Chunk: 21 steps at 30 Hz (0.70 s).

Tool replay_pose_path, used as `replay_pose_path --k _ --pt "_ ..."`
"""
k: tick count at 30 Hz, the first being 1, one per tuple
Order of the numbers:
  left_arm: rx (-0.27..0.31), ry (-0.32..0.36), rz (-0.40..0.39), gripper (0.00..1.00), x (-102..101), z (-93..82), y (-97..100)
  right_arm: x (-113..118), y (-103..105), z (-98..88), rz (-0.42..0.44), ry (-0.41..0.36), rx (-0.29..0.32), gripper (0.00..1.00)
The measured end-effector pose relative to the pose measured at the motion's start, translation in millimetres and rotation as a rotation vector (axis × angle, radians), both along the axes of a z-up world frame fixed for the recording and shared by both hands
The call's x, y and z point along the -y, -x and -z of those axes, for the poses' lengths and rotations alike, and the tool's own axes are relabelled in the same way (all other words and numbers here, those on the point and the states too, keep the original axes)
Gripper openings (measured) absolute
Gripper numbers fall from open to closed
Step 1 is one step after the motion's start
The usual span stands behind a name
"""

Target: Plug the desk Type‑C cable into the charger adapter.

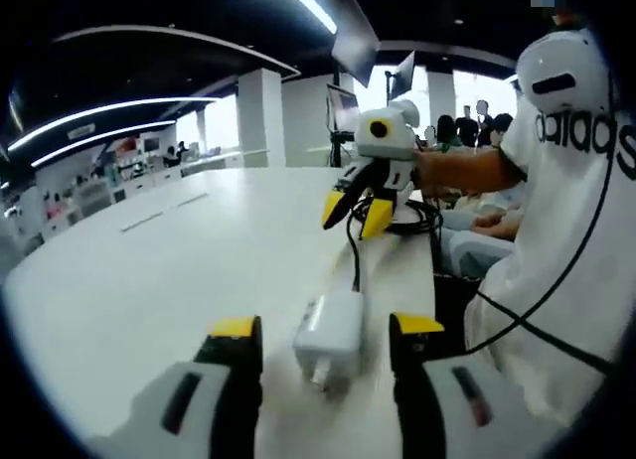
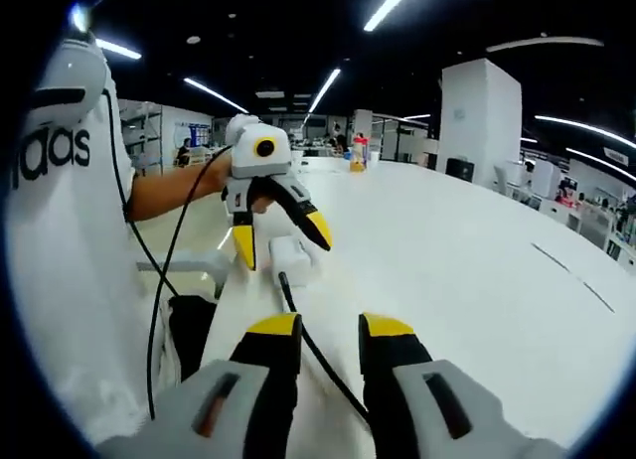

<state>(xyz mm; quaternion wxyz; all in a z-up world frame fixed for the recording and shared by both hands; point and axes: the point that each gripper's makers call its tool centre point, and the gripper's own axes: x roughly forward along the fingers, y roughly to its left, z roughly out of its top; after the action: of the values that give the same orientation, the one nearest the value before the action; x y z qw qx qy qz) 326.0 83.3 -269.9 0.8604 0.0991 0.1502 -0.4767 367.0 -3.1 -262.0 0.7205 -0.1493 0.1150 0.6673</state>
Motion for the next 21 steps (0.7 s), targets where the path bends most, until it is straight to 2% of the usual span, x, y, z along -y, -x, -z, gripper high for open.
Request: replay_pose_path --k 3,10,21 --pt "0.001 0.034 -0.023 0.52 1.9 -2.0 2.7 15.6 -6.5 -1.8 0.053 -0.012 -0.004 0.23" --pt "-0.003 0.044 -0.055 0.52 0.8 -0.9 1.0 71.7 -24.2 -0.3 0.21 -0.011 -0.006 0.23" --pt "0.001 0.056 -0.059 0.47 -0.4 -0.6 -7.0 146.3 -26.4 5.9 0.377 0.016 -0.025 0.23"
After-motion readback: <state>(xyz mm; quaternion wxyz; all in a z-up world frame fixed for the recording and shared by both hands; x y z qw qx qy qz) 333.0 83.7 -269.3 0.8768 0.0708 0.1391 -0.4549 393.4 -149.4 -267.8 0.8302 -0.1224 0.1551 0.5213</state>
